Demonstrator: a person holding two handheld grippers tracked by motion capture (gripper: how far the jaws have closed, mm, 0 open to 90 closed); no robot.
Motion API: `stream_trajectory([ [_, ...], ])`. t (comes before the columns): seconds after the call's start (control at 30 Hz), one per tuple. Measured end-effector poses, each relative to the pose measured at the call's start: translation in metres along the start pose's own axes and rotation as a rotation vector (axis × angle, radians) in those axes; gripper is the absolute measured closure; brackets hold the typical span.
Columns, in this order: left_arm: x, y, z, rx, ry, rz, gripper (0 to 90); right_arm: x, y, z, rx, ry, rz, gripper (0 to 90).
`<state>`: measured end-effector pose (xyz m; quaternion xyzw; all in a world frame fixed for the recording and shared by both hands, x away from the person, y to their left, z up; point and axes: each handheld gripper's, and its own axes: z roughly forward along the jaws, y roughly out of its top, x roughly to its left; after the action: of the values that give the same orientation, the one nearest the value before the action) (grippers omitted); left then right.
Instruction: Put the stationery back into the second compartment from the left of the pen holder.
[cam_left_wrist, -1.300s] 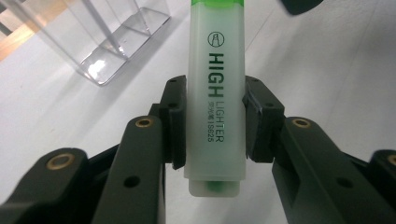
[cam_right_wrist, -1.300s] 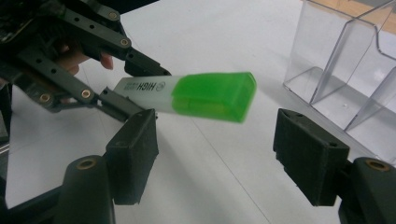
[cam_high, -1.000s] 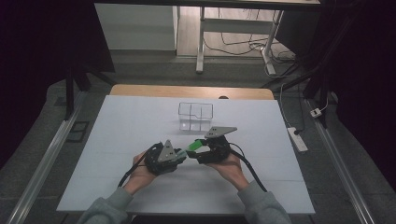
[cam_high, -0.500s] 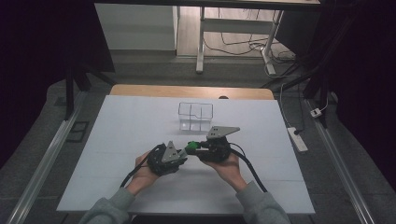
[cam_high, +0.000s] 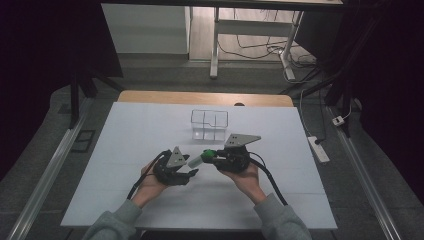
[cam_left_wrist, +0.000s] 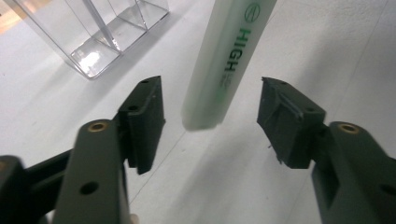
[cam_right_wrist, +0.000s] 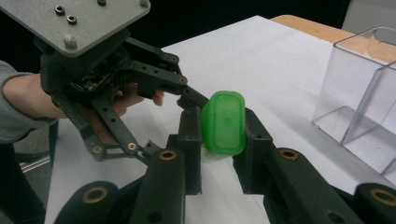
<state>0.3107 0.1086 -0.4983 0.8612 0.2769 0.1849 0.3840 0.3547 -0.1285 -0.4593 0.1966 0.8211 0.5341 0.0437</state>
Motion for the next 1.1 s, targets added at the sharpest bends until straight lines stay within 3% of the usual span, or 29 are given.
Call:
stream_trajectory([
  [0.63,0.016,-0.019,-0.027,-0.012,-0.016,-0.077,32.7,-0.006,0.009,-0.020,-0.043,-0.064,-0.032,73.3],
  [0.9,0.023,-0.039,-0.045,-0.007,-0.003,-0.115,30.7,-0.007,0.014,-0.029,-0.065,-0.091,-0.041,73.3],
  [1.1,0.033,-0.057,-0.057,0.003,0.010,-0.173,29.0,-0.010,0.017,-0.037,-0.086,-0.107,-0.037,73.3],
])
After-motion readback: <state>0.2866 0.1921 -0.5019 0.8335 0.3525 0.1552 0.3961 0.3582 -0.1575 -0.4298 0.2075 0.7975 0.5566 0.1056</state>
